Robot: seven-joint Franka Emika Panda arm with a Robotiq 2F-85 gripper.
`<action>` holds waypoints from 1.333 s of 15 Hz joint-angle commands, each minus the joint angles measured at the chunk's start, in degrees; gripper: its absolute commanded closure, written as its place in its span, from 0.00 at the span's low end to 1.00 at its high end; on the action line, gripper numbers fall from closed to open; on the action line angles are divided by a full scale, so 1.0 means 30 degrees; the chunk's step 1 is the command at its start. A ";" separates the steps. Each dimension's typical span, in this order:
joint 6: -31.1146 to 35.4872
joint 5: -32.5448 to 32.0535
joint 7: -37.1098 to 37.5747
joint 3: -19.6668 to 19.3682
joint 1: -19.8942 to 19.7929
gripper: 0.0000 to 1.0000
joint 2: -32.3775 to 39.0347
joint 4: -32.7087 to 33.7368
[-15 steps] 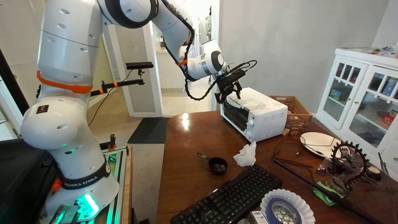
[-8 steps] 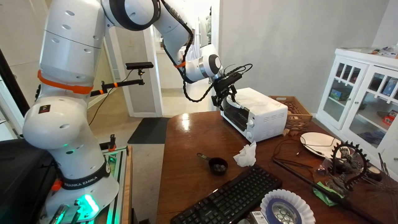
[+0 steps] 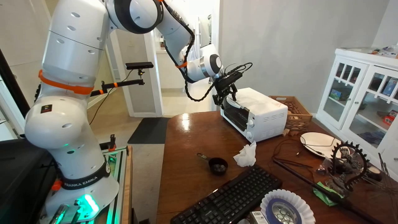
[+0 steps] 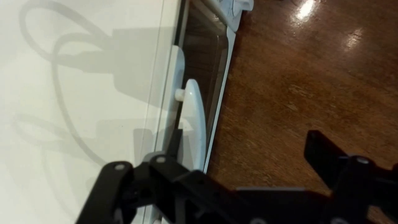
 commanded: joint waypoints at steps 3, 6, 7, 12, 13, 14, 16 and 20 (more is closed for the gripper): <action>-0.0588 0.0388 -0.1205 -0.0043 0.0415 0.00 0.1116 0.1186; -0.0567 0.0155 -0.1461 -0.0182 0.0583 0.00 0.1383 0.1485; -0.0507 0.0044 -0.1673 -0.0186 0.0592 0.00 0.1280 0.1443; 0.0012 0.0208 -0.1453 -0.0223 0.0507 0.00 0.1000 0.1049; 0.0012 0.0208 -0.1471 -0.0225 0.0514 0.00 0.1016 0.1069; 0.0012 0.0208 -0.1485 -0.0226 0.0518 0.00 0.1025 0.1083; -0.0041 0.0333 -0.1653 -0.0230 0.0428 0.00 0.1260 0.1276; -0.0030 0.0329 -0.1741 -0.0256 0.0467 0.00 0.1421 0.1440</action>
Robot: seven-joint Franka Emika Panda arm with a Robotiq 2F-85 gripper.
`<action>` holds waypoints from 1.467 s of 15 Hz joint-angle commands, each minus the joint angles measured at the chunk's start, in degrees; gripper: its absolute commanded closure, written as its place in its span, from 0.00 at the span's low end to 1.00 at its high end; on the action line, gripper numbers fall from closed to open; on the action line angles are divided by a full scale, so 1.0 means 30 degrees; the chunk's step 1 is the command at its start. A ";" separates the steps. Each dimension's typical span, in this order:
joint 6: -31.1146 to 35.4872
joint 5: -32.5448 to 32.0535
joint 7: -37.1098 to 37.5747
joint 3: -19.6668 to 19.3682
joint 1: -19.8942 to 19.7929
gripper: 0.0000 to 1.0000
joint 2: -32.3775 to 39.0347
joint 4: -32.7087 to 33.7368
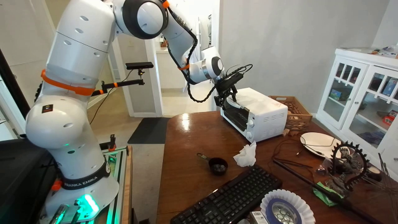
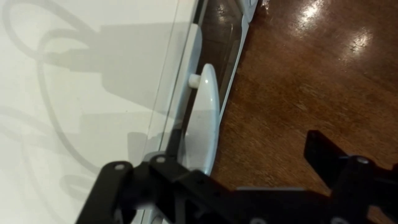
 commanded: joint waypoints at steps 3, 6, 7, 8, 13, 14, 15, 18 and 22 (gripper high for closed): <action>-0.0346 0.0377 -0.0780 0.0000 0.0235 0.00 0.0728 0.0793; -0.0511 0.0361 -0.1230 0.0065 0.0375 0.00 0.1038 0.1241; -0.0557 0.0366 -0.1306 0.0065 0.0455 0.00 0.1156 0.1395; -0.0692 0.0507 -0.1548 0.0188 0.0548 0.00 0.1440 0.1657; -0.1827 0.1064 -0.2414 0.0496 0.0864 0.00 0.2547 0.2828; -0.1988 0.1263 -0.2423 0.0601 0.0925 0.00 0.2596 0.2812; -0.2121 0.1420 -0.2262 0.0684 0.1052 0.00 0.2575 0.2640; -0.2410 0.1807 -0.1841 0.0917 0.1460 0.00 0.2666 0.2218; -0.2310 0.1983 -0.1219 0.1142 0.2162 0.00 0.2648 0.1622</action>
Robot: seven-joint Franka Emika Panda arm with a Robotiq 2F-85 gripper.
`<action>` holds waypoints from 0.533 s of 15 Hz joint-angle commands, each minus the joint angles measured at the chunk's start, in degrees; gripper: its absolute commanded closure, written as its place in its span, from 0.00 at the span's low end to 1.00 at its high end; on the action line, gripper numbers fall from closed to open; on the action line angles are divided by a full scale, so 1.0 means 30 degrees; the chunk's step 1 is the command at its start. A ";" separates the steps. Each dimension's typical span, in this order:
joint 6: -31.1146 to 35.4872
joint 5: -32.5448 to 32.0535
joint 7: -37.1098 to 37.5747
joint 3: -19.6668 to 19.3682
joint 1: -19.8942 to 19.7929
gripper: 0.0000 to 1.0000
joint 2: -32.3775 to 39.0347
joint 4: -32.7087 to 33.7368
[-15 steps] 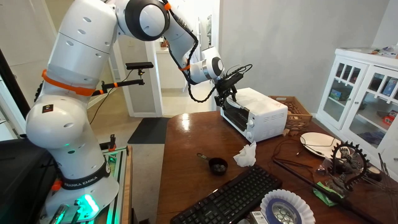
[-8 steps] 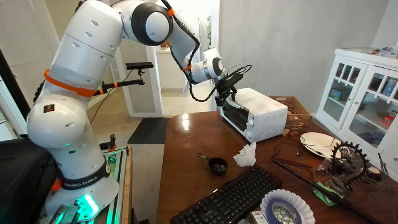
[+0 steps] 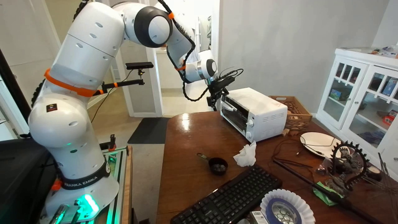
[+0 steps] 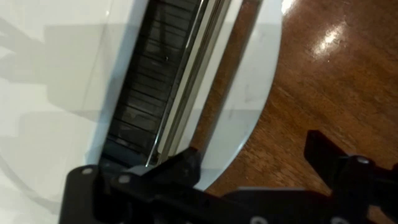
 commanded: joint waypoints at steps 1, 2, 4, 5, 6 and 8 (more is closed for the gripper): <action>0.0160 0.0890 0.0258 0.0456 0.0773 0.00 0.0804 -0.0479; 0.0173 0.1220 0.0097 0.0665 0.0677 0.00 0.0829 -0.0687; 0.0426 0.2672 -0.0821 0.1427 0.0183 0.00 0.1135 -0.1179; 0.0621 0.3438 -0.1540 0.1837 -0.0077 0.00 0.1289 -0.1488; 0.0597 0.3964 -0.2080 0.1997 -0.0079 0.00 0.1334 -0.1813; 0.0463 0.4106 -0.3051 0.2049 0.0069 0.00 0.1138 -0.2445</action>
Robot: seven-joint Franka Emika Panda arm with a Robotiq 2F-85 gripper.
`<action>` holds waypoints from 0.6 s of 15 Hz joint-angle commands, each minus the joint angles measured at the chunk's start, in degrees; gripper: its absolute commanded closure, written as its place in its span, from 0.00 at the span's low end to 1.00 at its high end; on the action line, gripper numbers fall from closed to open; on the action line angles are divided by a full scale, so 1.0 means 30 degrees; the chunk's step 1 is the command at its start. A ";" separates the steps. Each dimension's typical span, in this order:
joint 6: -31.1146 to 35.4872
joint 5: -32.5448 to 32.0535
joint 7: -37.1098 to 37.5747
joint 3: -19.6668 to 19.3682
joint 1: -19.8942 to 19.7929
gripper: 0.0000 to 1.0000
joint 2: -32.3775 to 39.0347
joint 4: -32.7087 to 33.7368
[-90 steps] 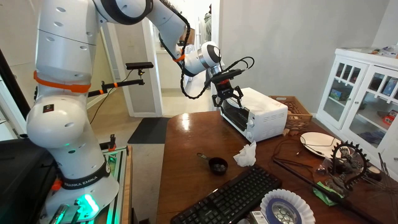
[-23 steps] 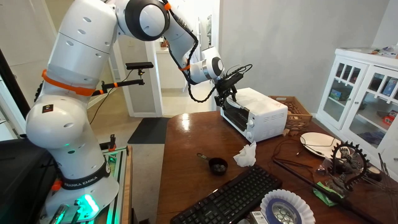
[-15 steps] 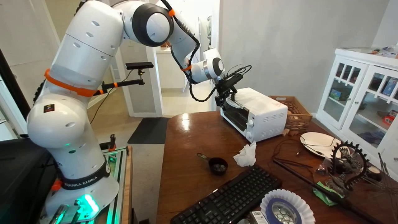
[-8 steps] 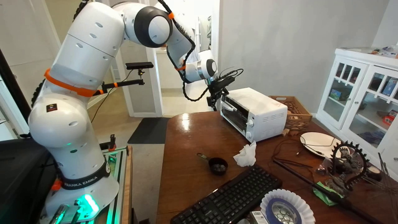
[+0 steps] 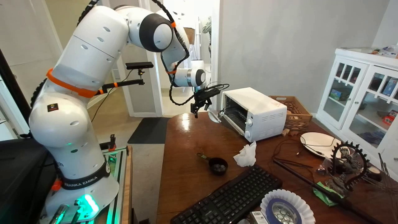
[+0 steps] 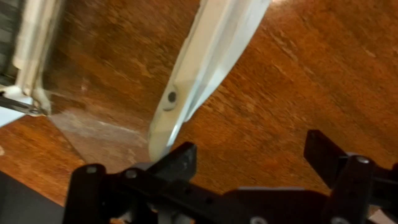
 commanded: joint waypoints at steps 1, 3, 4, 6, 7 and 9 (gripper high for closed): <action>0.0265 0.0476 -0.2029 0.0199 -0.0086 0.00 -0.0259 -0.1195; 0.0130 -0.0074 -0.2330 -0.0154 0.0025 0.00 -0.1388 -0.2427; 0.0157 -0.0370 -0.2510 -0.0348 0.0011 0.00 -0.1900 -0.2925; 0.0214 -0.0914 -0.3550 -0.0653 -0.0286 0.00 -0.2921 -0.3702; 0.0212 -0.1154 -0.4007 -0.0869 -0.0361 0.00 -0.3317 -0.3856; -0.0175 -0.1397 -0.4876 -0.1360 -0.0552 0.00 -0.3971 -0.3652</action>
